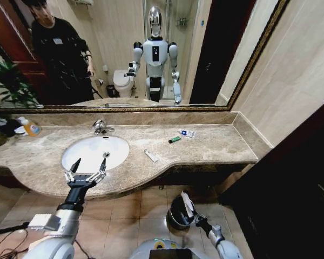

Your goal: Pick up the trash from the sink and place it in the trash bin.

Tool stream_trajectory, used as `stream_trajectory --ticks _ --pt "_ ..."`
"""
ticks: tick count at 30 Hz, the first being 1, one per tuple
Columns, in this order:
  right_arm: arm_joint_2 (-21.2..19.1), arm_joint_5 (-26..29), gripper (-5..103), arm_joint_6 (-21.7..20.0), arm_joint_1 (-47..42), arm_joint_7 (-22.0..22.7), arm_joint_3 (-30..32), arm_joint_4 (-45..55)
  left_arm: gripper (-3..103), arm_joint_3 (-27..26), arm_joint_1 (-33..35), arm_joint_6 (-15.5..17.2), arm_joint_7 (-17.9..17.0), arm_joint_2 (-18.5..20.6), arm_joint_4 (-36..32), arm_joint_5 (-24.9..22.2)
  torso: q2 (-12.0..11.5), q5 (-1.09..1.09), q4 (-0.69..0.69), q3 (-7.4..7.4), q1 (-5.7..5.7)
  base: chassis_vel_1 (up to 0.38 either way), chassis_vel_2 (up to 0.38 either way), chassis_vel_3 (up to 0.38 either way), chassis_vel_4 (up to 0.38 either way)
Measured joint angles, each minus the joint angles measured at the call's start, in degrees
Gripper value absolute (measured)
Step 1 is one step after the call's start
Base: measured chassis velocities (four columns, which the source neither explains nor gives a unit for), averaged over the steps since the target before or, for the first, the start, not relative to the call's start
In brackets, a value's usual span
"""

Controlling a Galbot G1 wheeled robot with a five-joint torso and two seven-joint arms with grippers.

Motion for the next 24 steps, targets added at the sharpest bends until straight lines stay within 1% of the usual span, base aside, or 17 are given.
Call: stream_trajectory --ticks 8,9,11,13,16,17,19,20,24 --pt "0.07 -0.95 0 -0.18 -0.1 0.76 -0.34 -1.05 100 0.0 0.0 0.0 0.0 0.0 0.0 0.0 0.0 0.01 0.0 0.0 0.0 0.0 0.0 0.0 0.0" --pt "0.04 -1.0 -2 -0.24 -0.17 1.15 -0.34 -1.04 100 0.0 0.0 0.0 0.0 0.0 0.0 0.0 0.0 0.0 0.0 0.0 0.0 0.0 0.0 0.0 0.0" --pt "-0.18 -1.0 8 -0.23 -0.48 1.44 -0.36 -0.91 100 0.0 0.0 0.0 0.0 0.0 0.0 0.0 0.0 0.0 -0.01 0.0 0.0 0.0 0.0 0.0 0.0" --pt "-0.24 -1.0 8 -0.14 -0.51 1.46 -0.36 -0.91 100 0.0 0.0 0.0 0.0 0.0 0.0 0.0 0.0 0.0 -0.01 0.0 0.0 0.0 0.0 0.0 0.0" --pt "-0.33 -0.89 25 0.57 -0.61 1.54 -0.36 -0.84 100 0.0 0.0 0.0 0.0 0.0 0.0 0.0 0.0 0.0 -0.01 0.0 0.0 0.0 0.0 0.0 0.0" --pt "-0.33 -0.89 25 0.57 -0.61 1.54 -0.36 -0.84 100 0.0 0.0 0.0 0.0 0.0 0.0 0.0 0.0 0.0 -0.01 0.0 0.0 0.0 0.0 0.0 0.0" --pt "-0.04 -0.56 35 1.41 -0.8 2.19 -0.35 -0.37 100 0.0 0.0 0.0 0.0 0.0 0.0 0.0 0.0 0.0 -0.01 0.0 0.0 0.0 0.0 0.0 0.0" --pt "-0.04 -0.56 35 1.41 -0.8 2.19 -0.35 -0.37 100 0.0 0.0 0.0 0.0 0.0 0.0 0.0 0.0 0.0 -0.01 0.0 0.0 0.0 0.0 0.0 0.0" --pt "0.2 -0.34 57 1.79 -1.47 2.8 -0.34 1.18 100 0.0 0.0 0.0 0.0 0.0 0.0 0.0 0.0 0.0 0.0 0.0 0.0 0.0 0.0 0.0 0.0"
